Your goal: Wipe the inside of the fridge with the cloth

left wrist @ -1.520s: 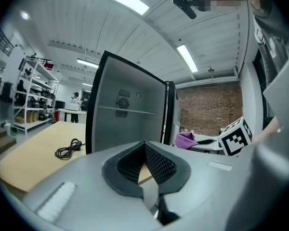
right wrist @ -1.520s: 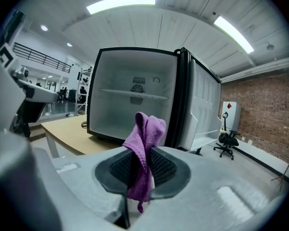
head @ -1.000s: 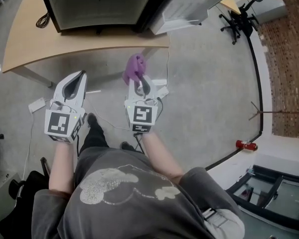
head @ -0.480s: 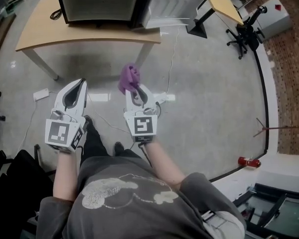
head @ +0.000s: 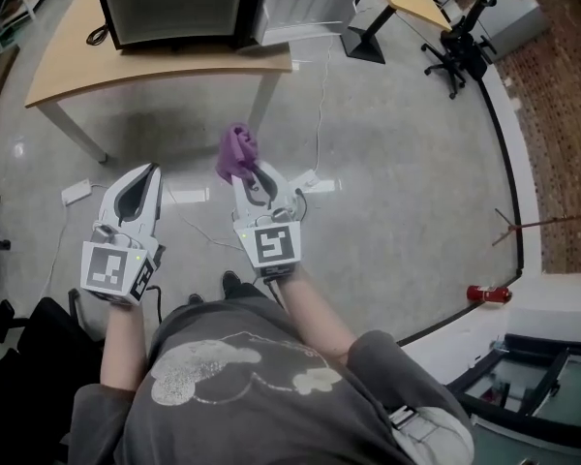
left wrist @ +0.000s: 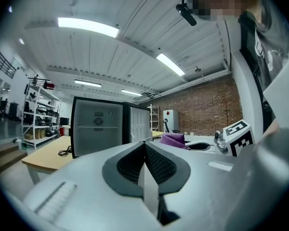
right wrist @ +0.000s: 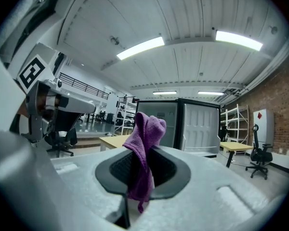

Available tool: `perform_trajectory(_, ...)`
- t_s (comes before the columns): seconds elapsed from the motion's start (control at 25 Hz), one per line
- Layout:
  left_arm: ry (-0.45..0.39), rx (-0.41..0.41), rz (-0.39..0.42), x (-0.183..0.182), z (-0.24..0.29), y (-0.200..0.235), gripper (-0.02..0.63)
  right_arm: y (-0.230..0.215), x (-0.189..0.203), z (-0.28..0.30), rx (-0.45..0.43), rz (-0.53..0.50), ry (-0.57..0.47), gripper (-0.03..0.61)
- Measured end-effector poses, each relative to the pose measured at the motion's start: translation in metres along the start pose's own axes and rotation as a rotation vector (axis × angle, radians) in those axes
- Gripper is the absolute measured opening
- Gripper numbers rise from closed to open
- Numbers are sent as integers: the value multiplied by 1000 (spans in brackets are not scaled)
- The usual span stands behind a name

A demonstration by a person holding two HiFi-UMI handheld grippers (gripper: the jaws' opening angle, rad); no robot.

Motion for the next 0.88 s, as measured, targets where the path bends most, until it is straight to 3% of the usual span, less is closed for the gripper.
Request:
perform_trajectory(0.4, -32, 84, -10, 2, -49, 7, 17, 58, -6, -20, 47, -25, 14, 38)
perform_trajectory(0.88, -50, 77, 0, 3, -91, 21, 17, 102, -22, -28, 28, -68, 11, 38)
Point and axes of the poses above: the fingertips, and each gripper's own axes: z forward along the fingers, y to its left, x out of its underside, the point moved 4 cm from there along -z, backward along the fingers, and after that the axes turned 4 degrees about z, right-handed, at the moved point
